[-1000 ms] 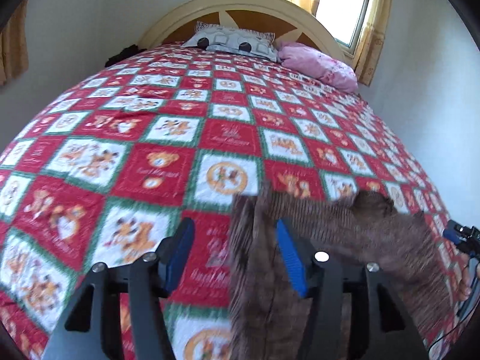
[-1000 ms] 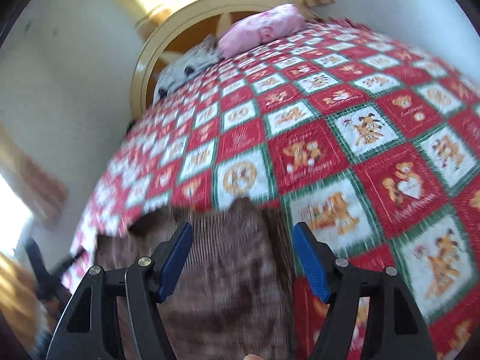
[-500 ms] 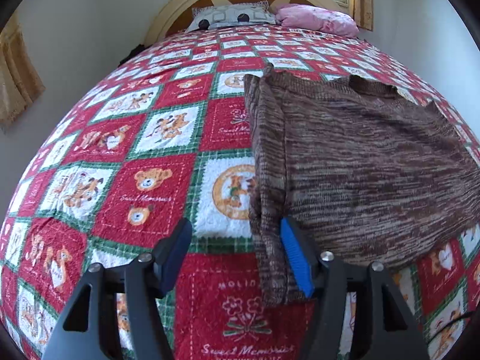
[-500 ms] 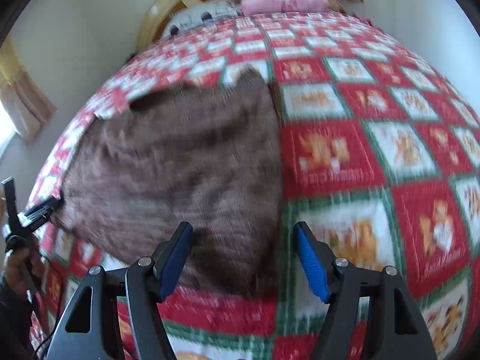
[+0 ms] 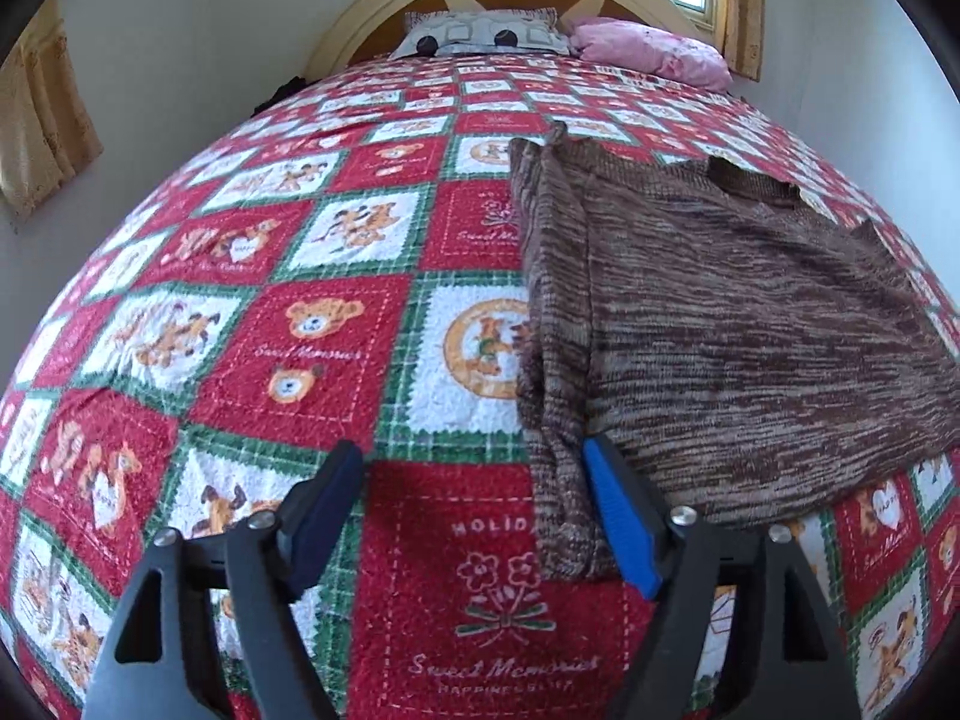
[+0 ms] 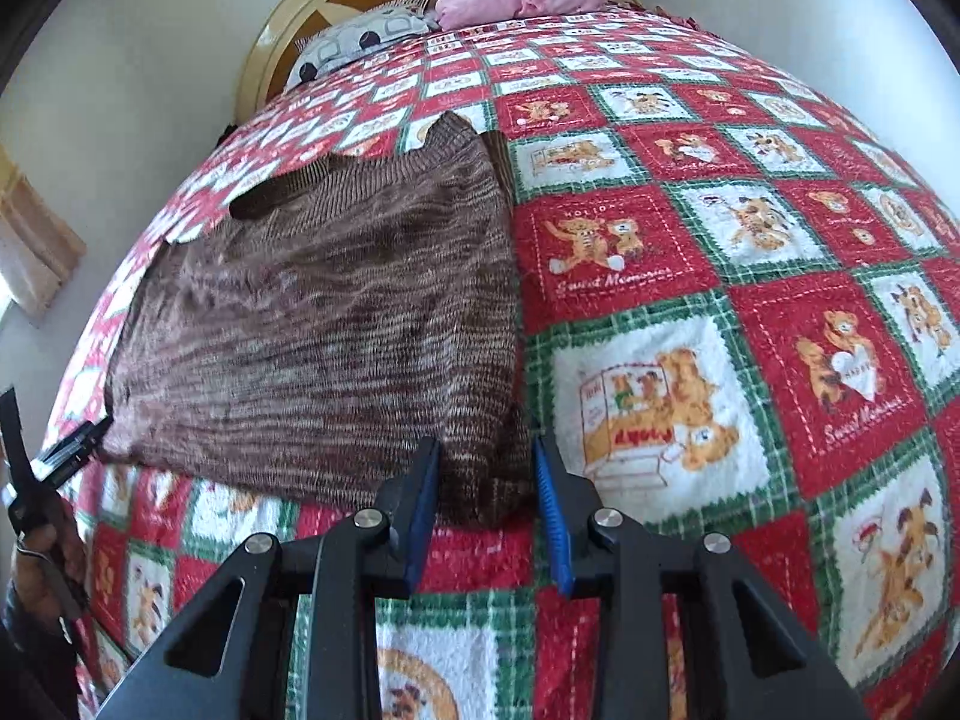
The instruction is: Fold small clothes
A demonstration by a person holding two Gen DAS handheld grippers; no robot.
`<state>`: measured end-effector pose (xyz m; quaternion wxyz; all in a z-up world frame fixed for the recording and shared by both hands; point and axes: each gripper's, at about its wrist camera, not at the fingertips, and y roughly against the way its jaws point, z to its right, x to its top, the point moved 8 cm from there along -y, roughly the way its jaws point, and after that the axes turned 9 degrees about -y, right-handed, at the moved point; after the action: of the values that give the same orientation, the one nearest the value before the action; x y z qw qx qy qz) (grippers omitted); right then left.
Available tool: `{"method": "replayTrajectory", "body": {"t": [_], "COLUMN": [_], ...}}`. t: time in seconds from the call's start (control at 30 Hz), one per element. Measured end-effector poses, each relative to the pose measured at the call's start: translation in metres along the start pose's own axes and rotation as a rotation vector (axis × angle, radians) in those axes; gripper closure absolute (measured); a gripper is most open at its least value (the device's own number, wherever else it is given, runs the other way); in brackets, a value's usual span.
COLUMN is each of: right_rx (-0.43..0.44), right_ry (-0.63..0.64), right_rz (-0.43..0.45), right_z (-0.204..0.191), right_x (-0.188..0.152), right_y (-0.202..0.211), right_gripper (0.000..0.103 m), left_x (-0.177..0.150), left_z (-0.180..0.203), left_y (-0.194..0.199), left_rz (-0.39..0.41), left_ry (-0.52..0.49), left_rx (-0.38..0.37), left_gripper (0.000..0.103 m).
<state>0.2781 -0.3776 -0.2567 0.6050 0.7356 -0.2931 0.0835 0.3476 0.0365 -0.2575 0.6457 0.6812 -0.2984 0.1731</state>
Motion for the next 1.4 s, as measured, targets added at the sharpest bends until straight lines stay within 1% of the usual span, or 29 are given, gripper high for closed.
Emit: {"method": "replayTrajectory", "body": {"t": [0.07,0.1,0.13,0.2,0.23,0.3,0.33,0.37,0.43,0.5,0.53,0.63,0.8,0.97,1.07,1.27,1.33,1.4], "right_rx": [-0.027,-0.040,-0.043,-0.012,0.013,0.027,0.013,-0.016,-0.066,-0.119,-0.122,-0.145,-0.150,-0.147,-0.149,-0.160,-0.167,-0.170], "right_ry": [0.015,0.020,0.024,0.021,0.023,0.043,0.064,0.090,0.114,0.110,0.107,0.135,0.151,0.140,0.136,0.150,0.155,0.158], "right_rz": [0.004,0.020,0.071,0.142,0.162,0.155,0.145,0.129,0.089,0.046,0.051,0.083,0.109,0.132,0.131,0.135,0.140,0.149], "right_z": [-0.003,-0.006,-0.012,-0.024,-0.034,-0.049,-0.057,-0.063,-0.066,-0.060,-0.058,-0.054,-0.049,-0.047,-0.047,-0.047,-0.047,-0.047], "right_x": [0.002,0.006,0.013,0.024,0.032,0.040,0.043,0.044,0.040,0.032,0.027,0.015,0.003,-0.001,-0.002,-0.007,-0.009,-0.010], "right_y": [0.004,0.009,0.019,0.033,0.037,0.031,0.024,0.013,-0.007,-0.025,-0.028,-0.026,-0.019,-0.017,-0.016,-0.012,-0.010,-0.009], "right_gripper": [0.071,0.071,0.071,0.071,0.071,0.071,0.069,0.067,0.066,0.066,0.066,0.066,0.066,0.066,0.066,0.065,0.065,0.065], "left_x": [-0.001,-0.001,-0.001,-0.001,-0.001,-0.001,-0.002,-0.002,-0.003,-0.003,-0.004,-0.004,-0.006,-0.010,-0.015,-0.018,-0.019,-0.020], "left_z": [-0.002,-0.002,-0.001,0.000,0.000,-0.001,-0.001,-0.002,-0.004,-0.005,-0.005,-0.005,-0.005,-0.003,-0.002,-0.002,-0.003,-0.004], "left_y": [-0.001,-0.001,-0.001,-0.001,-0.001,-0.001,-0.001,-0.001,-0.002,-0.002,-0.002,-0.001,-0.001,0.002,0.005,0.008,0.008,0.009], "left_rz": [-0.002,-0.002,-0.001,-0.001,-0.001,-0.002,-0.004,-0.006,-0.010,-0.009,-0.009,-0.011,-0.016,-0.024,-0.026,-0.027,-0.030,-0.031], "left_ry": [0.021,0.020,0.017,0.010,0.010,0.013,0.016,0.019,0.027,0.030,0.032,0.033,0.035,0.030,0.030,0.037,0.042,0.051], "left_rx": [-0.022,-0.022,-0.017,-0.005,-0.001,0.002,0.009,0.013,0.013,0.010,0.009,0.006,0.004,0.006,-0.006,-0.017,-0.019,-0.026], "left_gripper": [0.020,0.020,0.020,0.019,0.018,0.016,0.014,0.012,0.011,0.010,0.010,0.009,0.009,0.007,0.006,0.003,0.000,0.000]}}
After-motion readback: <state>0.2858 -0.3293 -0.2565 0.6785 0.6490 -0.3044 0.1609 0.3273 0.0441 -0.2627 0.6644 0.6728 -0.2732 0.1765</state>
